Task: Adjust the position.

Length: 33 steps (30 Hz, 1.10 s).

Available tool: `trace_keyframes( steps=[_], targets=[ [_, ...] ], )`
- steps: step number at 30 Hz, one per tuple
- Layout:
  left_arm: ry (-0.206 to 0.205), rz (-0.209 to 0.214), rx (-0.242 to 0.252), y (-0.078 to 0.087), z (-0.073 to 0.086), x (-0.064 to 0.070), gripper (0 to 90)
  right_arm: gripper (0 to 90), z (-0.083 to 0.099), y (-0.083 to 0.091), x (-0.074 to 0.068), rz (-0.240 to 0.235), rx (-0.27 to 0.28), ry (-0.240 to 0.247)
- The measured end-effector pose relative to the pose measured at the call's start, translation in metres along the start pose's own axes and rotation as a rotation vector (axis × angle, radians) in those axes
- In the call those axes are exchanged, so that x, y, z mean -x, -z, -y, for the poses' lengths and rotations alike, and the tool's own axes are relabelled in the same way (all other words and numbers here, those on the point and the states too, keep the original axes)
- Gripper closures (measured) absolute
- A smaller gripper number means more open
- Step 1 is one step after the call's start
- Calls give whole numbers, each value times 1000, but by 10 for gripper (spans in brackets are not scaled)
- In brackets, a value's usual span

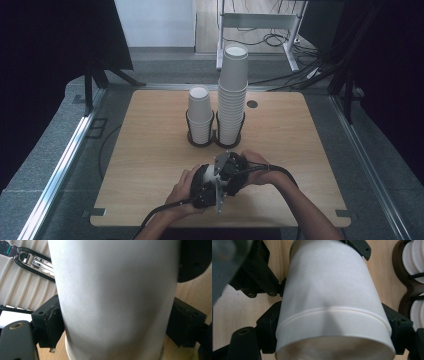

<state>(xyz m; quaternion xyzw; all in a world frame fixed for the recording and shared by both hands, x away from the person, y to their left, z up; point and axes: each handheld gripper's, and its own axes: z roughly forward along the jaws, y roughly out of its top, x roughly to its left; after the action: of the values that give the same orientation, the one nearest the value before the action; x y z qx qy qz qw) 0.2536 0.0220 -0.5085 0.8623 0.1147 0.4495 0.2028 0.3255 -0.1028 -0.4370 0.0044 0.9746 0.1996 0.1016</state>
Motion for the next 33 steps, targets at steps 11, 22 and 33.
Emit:
trace_keyframes(
  steps=[11,22,33],
  targets=[
    [32,5,15,-1,-2,0,121,222,4,2,7,-39,2,-21],
    [51,17,27,1,-2,-1,10,225,14,1,10,-60,94,-77],
    [107,-3,87,8,-1,-9,0,225,34,5,13,-52,189,-128]
  ],
)
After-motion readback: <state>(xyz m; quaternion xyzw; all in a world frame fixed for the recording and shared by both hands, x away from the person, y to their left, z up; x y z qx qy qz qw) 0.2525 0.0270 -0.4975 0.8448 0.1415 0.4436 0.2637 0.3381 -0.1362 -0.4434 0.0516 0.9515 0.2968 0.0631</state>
